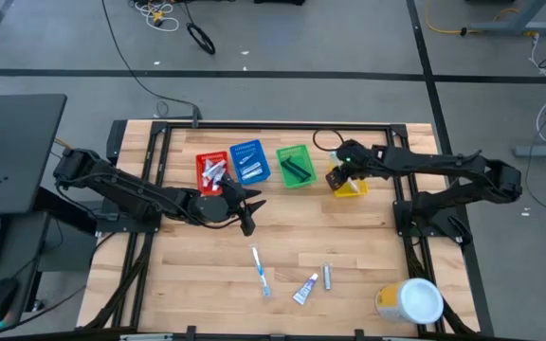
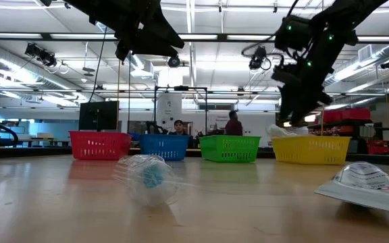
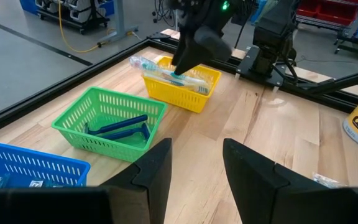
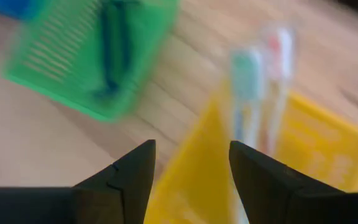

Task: Pick & Place Travel size toiletries
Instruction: Put the toothpaste into the red bin

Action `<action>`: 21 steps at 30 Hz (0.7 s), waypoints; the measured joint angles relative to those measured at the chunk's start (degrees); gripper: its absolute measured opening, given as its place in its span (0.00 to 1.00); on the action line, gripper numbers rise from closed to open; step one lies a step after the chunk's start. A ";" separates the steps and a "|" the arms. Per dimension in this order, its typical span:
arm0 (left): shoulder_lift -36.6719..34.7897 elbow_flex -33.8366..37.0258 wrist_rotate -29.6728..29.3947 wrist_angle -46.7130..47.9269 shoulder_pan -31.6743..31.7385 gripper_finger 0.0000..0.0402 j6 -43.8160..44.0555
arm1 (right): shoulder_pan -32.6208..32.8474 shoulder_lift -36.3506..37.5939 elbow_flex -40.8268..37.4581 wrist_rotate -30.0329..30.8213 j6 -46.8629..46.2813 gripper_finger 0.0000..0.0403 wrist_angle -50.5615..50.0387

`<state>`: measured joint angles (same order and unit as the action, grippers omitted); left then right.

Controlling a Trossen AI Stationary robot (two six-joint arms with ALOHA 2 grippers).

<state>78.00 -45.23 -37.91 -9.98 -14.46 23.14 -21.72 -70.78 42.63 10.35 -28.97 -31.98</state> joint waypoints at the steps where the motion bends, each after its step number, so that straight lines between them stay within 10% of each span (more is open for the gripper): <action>1: 0.00 -0.02 0.00 0.00 0.00 0.38 0.02 | 0.71 0.64 0.00 -0.05 0.37 0.53 1.35; 13: 0.00 -0.04 0.02 -0.21 -0.02 0.38 0.00 | 22.07 4.45 -0.22 -3.59 -1.63 0.52 7.21; 21: 0.00 -0.04 0.02 -0.20 0.00 0.38 0.00 | 35.86 1.24 -7.42 -9.64 2.16 0.52 30.11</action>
<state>78.00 -45.28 -37.89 -10.17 -14.46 23.14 14.13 -69.55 35.21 0.70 -26.81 -1.87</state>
